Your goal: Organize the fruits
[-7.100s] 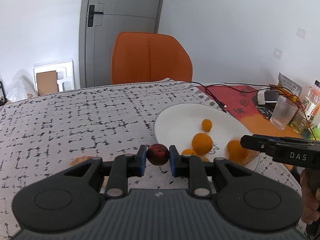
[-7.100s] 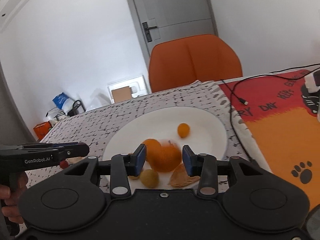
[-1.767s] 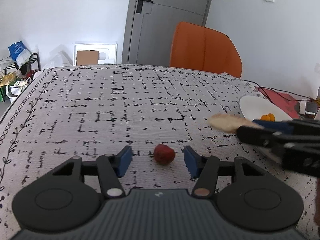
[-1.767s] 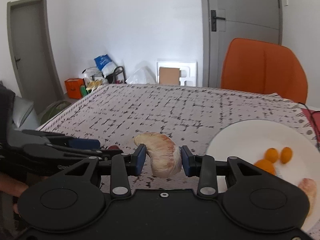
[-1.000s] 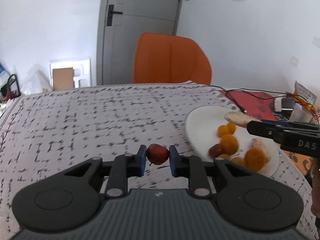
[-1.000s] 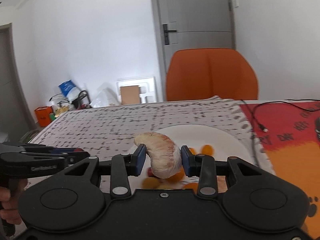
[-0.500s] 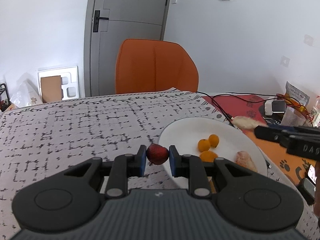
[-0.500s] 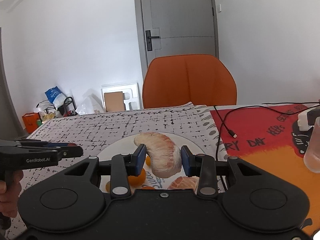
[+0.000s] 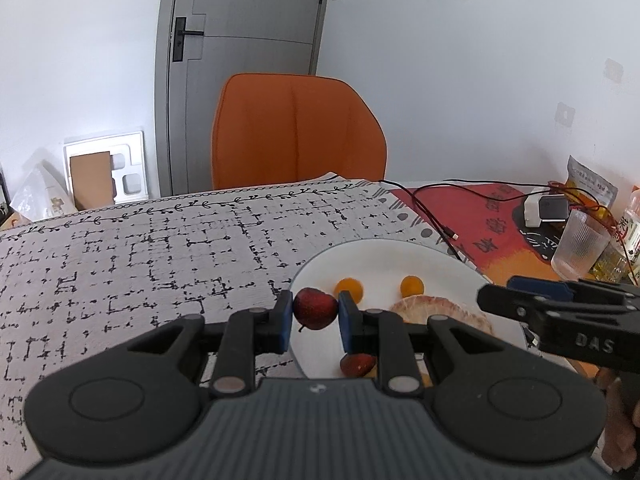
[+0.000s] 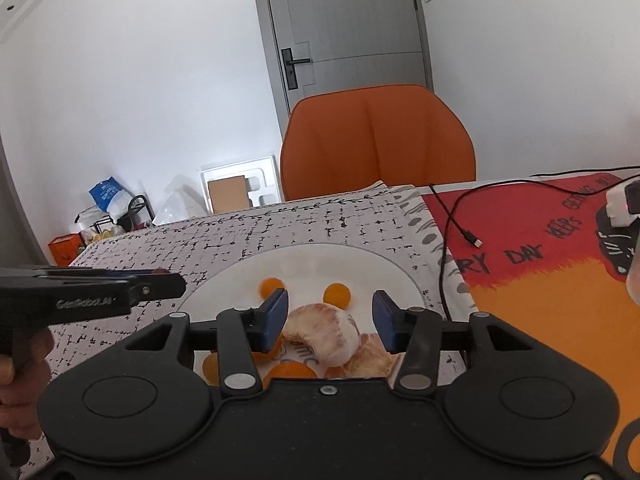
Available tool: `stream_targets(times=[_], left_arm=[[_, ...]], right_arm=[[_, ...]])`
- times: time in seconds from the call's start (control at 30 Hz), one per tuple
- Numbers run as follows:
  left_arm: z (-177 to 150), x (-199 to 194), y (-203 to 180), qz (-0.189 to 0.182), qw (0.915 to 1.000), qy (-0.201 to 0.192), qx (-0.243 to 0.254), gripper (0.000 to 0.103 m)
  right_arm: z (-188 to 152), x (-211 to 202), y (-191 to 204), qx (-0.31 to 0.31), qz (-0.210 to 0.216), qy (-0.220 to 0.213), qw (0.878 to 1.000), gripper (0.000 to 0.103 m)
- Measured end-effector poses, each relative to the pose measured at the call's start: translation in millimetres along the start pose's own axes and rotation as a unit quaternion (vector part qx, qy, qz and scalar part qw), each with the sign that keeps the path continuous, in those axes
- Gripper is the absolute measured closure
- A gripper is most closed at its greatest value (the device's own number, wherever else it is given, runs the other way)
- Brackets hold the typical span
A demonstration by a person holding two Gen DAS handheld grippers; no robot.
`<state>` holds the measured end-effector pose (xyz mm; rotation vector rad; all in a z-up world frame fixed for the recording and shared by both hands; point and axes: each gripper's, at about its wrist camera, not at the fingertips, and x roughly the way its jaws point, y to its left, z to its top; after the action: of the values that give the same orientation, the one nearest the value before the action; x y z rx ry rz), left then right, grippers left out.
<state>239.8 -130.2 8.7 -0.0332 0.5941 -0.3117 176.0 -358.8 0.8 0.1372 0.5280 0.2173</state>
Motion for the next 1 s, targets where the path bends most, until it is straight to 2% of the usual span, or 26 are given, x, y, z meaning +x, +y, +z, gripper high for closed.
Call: stream_targets(times=[0.13,0.27,0.37,0.43,0.5,0.57,0.8,0.87,0.93,1.0], left_arm=[[3,2,-2,-0.005,1.0000,-0.001,0.002,0.080],[7,-9,-8,-0.011,0.9995,-0.025,0.014,0.076],[7,-14,-7,-0.008,0.9998,-0.017,0.005,0.076],[4,-18,-7,-0.005,0.9998,-0.017,0.010,0.072],[2,-21,-5,0.005,0.9999,-0.011,0.010,0.061],[1,-23,-1,0.009,1.0000,-0.004,0.002,0.056],[-2,-41,21,0.041,0.9986,0.014,-0.029,0.043],[-4,-48,25,0.053,0.9980,0.012,-0.031,0.039],[-4,-57,27,0.063,0.9976,0.006,-0.028,0.027],[-5,-68,30,0.068,0.9973,-0.001,-0.029,0.015]], right_arm=[[-4,-5,-6,0.012,-0.004,-0.001,1.000,0.053],[-7,-9,-12,0.028,-0.009,0.005,1.000,0.053],[-10,-12,-14,0.036,-0.012,0.007,0.999,0.053],[-12,-13,-15,0.045,-0.012,0.009,0.999,0.053],[-13,-14,-14,0.049,-0.012,0.005,0.999,0.049],[-15,-15,-12,0.051,-0.014,0.004,0.999,0.047],[-19,-20,-2,0.056,0.003,0.004,0.998,0.046],[-18,-21,1,0.059,0.008,0.003,0.998,0.041],[-17,-24,6,0.057,0.013,-0.002,0.998,0.030],[-15,-27,12,0.052,0.018,-0.006,0.998,0.024]])
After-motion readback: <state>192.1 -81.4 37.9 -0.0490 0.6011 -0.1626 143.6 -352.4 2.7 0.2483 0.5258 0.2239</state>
